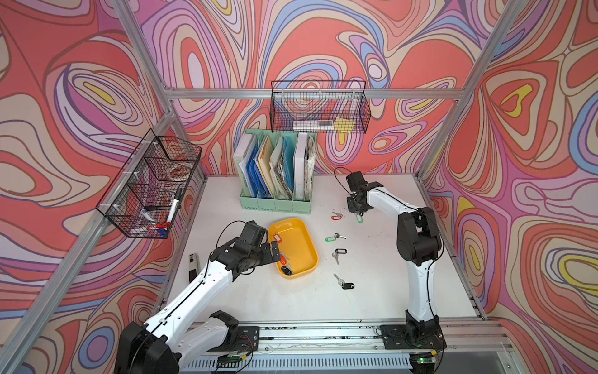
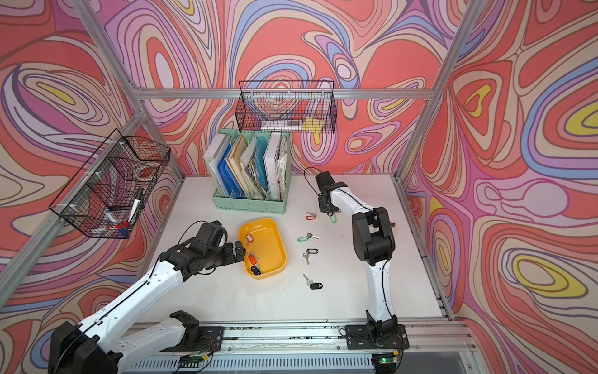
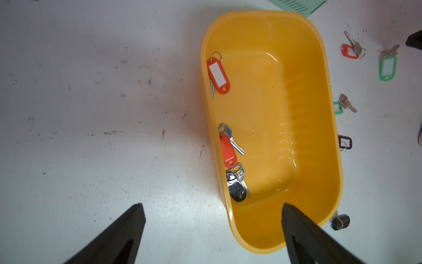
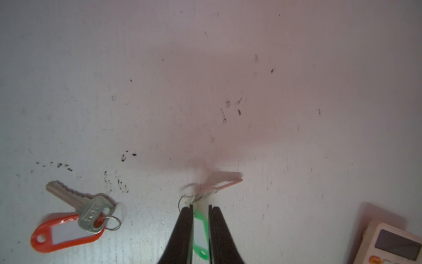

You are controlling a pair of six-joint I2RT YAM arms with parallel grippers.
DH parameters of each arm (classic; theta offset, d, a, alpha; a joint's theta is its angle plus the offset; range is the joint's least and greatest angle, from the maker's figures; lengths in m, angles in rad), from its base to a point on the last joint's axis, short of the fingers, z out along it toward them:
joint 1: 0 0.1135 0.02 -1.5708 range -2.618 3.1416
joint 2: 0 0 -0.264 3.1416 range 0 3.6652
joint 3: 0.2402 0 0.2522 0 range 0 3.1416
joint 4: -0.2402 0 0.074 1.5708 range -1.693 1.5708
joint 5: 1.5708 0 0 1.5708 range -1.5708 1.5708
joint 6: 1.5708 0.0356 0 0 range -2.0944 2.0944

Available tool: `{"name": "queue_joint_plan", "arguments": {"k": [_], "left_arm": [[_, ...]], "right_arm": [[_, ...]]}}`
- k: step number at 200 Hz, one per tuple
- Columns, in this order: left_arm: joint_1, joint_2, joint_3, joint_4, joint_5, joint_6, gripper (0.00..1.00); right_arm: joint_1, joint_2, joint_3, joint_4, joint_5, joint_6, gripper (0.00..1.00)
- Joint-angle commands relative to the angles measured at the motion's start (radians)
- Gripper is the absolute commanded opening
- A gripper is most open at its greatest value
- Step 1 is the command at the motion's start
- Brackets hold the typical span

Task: Take the keys out of the storage box
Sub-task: Place the key at the center of the board.

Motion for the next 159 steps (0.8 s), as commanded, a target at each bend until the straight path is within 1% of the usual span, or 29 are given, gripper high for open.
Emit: {"name": "queue_joint_plan", "arguments": {"k": [1, 15, 42, 71, 83, 90, 93, 100, 122, 159], "left_arm": [[0.013, 0.028, 0.037, 0.022, 0.048, 0.018, 0.99], [0.043, 0.055, 0.050, 0.047, 0.113, 0.021, 0.99], [0.161, 0.106, 0.040, 0.160, 0.300, -0.007, 0.97], [0.272, 0.194, 0.027, 0.301, 0.459, -0.055, 0.84], [0.304, 0.242, 0.025, 0.354, 0.507, -0.071, 0.79], [0.318, 0.271, 0.028, 0.368, 0.530, -0.077, 0.77], [0.321, 0.283, 0.030, 0.401, 0.541, -0.080, 0.76], [0.328, 0.316, 0.039, 0.430, 0.565, -0.084, 0.74], [0.330, 0.420, 0.076, 0.483, 0.620, -0.093, 0.68], [0.330, 0.520, 0.095, 0.541, 0.617, -0.108, 0.62]], "right_arm": [[-0.004, -0.066, 0.002, 0.013, -0.030, 0.005, 0.24], [-0.004, -0.109, -0.021, 0.018, -0.058, 0.016, 0.26], [-0.001, -0.219, -0.113, 0.072, -0.199, 0.068, 0.28], [0.027, -0.347, -0.257, 0.188, -0.343, 0.135, 0.30], [0.050, -0.387, -0.304, 0.221, -0.373, 0.162, 0.31], [0.071, -0.401, -0.327, 0.236, -0.385, 0.170, 0.31], [0.080, -0.401, -0.337, 0.241, -0.389, 0.173, 0.31], [0.106, -0.439, -0.353, 0.251, -0.389, 0.179, 0.32], [0.195, -0.465, -0.389, 0.275, -0.393, 0.206, 0.33], [0.367, -0.444, -0.402, 0.325, -0.398, 0.262, 0.34]]}}
